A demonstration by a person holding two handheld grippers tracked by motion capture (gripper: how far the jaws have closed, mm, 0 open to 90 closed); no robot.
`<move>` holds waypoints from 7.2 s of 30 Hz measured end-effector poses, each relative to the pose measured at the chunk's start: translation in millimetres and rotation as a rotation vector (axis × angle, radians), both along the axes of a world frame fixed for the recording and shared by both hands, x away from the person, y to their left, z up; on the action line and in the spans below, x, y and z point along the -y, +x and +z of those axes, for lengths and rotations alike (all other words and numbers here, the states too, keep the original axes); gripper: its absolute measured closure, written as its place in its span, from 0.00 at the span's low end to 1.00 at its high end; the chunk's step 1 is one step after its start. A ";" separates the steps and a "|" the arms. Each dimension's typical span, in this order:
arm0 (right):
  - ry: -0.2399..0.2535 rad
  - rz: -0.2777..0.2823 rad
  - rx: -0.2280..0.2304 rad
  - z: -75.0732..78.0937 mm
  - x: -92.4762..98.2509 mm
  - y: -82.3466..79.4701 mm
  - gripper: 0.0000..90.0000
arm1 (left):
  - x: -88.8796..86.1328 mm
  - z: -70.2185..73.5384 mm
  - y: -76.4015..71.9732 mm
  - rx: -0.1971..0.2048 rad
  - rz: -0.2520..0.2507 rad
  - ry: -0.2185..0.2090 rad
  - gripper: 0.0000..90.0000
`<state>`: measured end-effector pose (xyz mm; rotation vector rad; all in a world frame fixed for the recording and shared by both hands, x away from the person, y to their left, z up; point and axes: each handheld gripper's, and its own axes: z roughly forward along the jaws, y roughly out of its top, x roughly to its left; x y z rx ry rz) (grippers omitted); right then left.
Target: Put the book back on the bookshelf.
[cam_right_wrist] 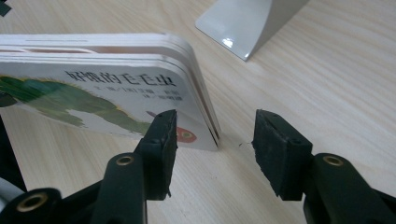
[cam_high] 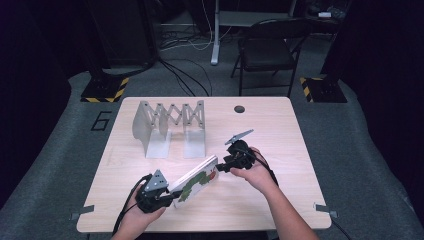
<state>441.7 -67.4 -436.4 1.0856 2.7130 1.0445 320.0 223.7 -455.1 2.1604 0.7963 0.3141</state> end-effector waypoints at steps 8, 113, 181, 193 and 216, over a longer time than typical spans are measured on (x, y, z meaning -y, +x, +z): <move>0.045 0.057 0.008 -4.2 -5.6 0.4 0.44 | -1.3 -0.9 0.6 0.005 -0.005 -0.008 0.82; 0.063 0.050 0.026 -19.3 -11.8 -16.6 0.43 | 36.1 15.9 23.1 -0.077 -0.005 0.141 0.81; 0.098 -0.063 0.029 -9.4 21.4 -7.0 0.42 | 18.7 58.4 39.0 -0.034 0.062 0.100 0.84; 0.097 -0.077 0.031 -11.3 23.7 -5.5 0.42 | -0.6 70.3 35.7 -0.031 0.100 0.113 0.84; 0.091 -0.091 0.031 -11.5 25.7 -4.2 0.42 | -39.8 82.4 25.6 -0.005 0.175 0.104 0.84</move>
